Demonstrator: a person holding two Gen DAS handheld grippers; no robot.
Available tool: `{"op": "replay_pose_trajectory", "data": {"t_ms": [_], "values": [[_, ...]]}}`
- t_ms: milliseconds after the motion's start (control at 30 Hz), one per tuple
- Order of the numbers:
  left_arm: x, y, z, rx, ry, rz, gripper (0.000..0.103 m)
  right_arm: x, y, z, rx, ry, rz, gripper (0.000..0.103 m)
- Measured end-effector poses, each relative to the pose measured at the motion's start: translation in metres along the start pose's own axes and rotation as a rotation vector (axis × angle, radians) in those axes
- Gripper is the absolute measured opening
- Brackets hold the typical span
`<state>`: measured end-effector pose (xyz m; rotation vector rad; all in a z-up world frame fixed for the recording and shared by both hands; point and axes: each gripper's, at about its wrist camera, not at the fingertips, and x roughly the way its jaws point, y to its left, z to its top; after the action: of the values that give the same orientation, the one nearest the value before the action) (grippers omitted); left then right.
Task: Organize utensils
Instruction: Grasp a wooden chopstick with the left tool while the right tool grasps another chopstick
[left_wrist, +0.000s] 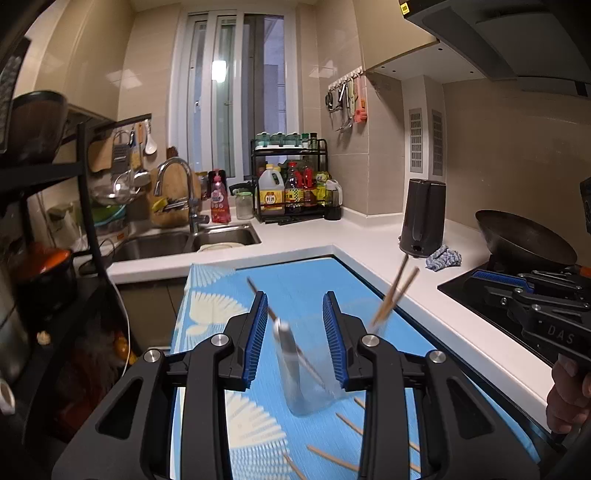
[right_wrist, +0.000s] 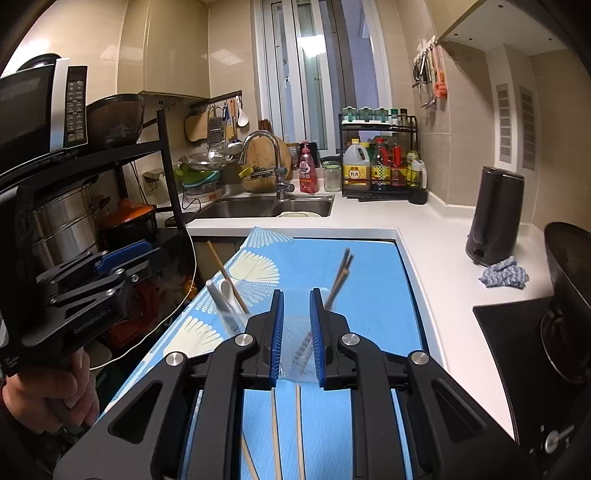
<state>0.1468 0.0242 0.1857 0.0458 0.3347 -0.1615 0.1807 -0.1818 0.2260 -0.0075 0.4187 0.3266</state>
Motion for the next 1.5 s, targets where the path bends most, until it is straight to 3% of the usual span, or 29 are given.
{"op": "replay_pose_trajectory", "data": {"t_ms": [200, 400, 600, 733, 1300, 1400, 1500], "values": [[-0.024, -0.014, -0.058, -0.031, 0.044, 0.003, 0.032, -0.021, -0.002, -0.059, 0.028, 0.001, -0.043, 0.016], [-0.035, -0.022, -0.126, -0.137, 0.14, -0.007, 0.032, -0.024, -0.007, -0.134, 0.066, 0.055, -0.084, 0.016], [-0.034, -0.035, -0.185, -0.228, 0.285, 0.039, 0.032, -0.008, -0.007, -0.2, 0.085, 0.179, -0.081, 0.016], [-0.042, -0.057, -0.205, -0.184, 0.308, 0.055, 0.042, -0.004, -0.004, -0.214, 0.058, 0.214, -0.078, 0.016], [-0.042, -0.072, -0.223, -0.132, 0.349, 0.109, 0.042, 0.004, -0.007, -0.229, 0.037, 0.276, -0.109, 0.017], [-0.042, -0.071, -0.224, -0.121, 0.35, 0.119, 0.035, 0.004, -0.007, -0.23, 0.033, 0.274, -0.11, 0.017], [-0.041, -0.066, -0.225, -0.125, 0.352, 0.126, 0.019, 0.004, -0.007, -0.23, 0.033, 0.274, -0.112, 0.015]]}}
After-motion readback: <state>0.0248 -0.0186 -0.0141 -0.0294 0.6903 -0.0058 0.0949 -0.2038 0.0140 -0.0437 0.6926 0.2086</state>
